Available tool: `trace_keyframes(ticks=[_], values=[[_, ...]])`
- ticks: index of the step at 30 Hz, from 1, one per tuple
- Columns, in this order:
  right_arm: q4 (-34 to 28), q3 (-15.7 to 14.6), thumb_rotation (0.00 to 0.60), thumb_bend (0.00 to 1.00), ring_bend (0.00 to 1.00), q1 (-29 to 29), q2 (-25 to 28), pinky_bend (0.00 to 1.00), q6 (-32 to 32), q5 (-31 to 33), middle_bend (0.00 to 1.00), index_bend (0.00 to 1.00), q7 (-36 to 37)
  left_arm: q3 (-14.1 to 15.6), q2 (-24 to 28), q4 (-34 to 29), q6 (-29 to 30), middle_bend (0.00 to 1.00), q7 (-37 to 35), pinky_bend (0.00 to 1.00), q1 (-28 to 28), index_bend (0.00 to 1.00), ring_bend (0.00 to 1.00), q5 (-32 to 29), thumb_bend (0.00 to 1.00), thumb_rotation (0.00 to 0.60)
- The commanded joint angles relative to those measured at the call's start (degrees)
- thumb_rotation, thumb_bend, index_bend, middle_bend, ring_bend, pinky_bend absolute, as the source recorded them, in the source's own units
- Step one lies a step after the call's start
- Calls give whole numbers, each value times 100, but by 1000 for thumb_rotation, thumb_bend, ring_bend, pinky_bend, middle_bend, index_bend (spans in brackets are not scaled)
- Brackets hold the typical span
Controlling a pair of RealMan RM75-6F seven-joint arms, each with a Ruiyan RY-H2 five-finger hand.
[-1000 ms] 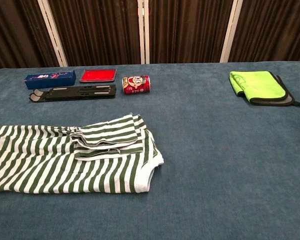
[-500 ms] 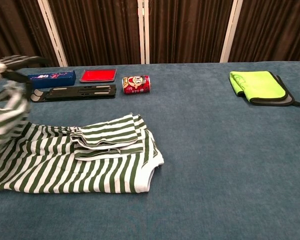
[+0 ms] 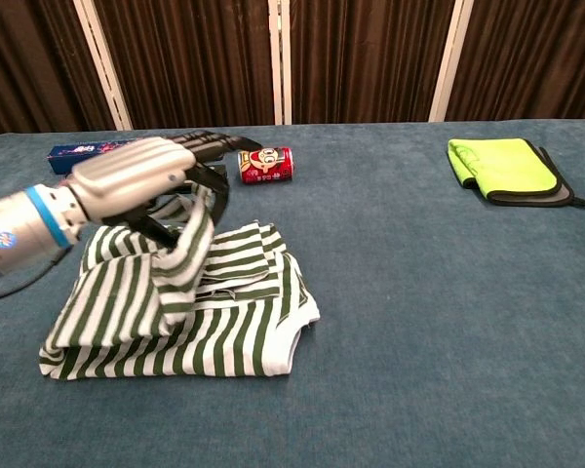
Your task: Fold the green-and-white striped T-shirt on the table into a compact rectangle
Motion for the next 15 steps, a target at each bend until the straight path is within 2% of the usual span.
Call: trace_keyframes(ticks=[1, 15], values=[[7, 11, 600, 0, 0, -6, 9, 0, 2, 17, 0, 0, 28, -18, -205, 94, -232, 0, 128, 0, -152, 882, 0, 2, 527, 600], [23, 11, 600, 0, 0, -9, -2, 0, -19, 36, 0, 0, 22, -138, -866, 527, -626, 0, 133, 0, -500, 885, 0, -121, 525, 600]])
